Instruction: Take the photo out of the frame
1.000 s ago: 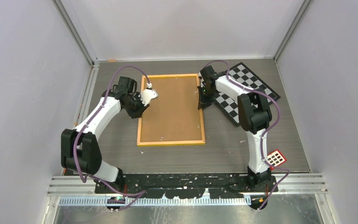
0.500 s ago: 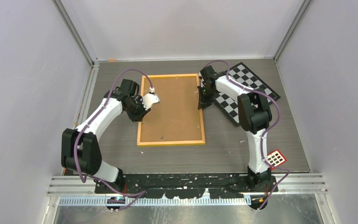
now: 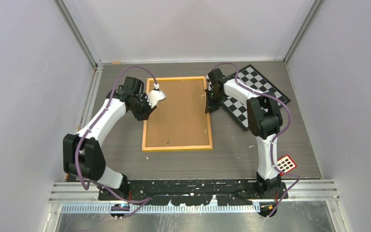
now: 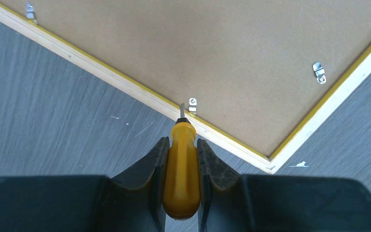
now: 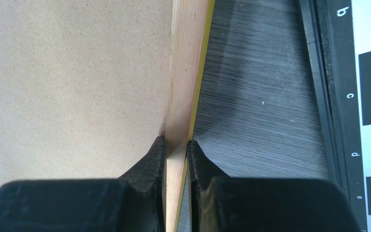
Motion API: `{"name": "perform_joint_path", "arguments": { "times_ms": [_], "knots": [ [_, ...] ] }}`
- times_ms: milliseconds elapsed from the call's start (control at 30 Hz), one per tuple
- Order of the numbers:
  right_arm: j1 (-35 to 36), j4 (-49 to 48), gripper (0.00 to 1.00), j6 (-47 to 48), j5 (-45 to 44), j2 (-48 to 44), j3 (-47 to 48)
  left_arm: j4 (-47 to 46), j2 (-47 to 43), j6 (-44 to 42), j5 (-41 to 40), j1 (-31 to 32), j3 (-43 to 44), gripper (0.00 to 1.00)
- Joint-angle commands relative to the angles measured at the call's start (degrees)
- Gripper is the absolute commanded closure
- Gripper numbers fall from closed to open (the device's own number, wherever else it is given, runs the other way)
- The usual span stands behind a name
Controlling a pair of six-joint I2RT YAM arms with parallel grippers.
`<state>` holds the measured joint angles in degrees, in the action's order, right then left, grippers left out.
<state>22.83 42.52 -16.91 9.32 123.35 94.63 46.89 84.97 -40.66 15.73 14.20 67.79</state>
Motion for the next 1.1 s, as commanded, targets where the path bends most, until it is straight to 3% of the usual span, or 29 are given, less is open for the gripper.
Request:
{"name": "perform_joint_path", "arguments": {
  "times_ms": [0,700,1067],
  "knots": [
    [0.36,0.41,1.00,0.23,-2.28,2.25,-2.94,-1.10,1.03,0.24,-1.13,0.13,2.82,1.00],
    [0.36,-0.25,1.00,-1.01,-3.51,2.26,-3.38,0.73,1.60,-4.68,-1.72,0.45,-3.47,1.00],
    [0.31,-0.85,1.00,-1.79,-3.95,2.24,-3.74,5.38,2.24,-0.36,3.05,1.86,-1.86,1.00]
  ]
}}
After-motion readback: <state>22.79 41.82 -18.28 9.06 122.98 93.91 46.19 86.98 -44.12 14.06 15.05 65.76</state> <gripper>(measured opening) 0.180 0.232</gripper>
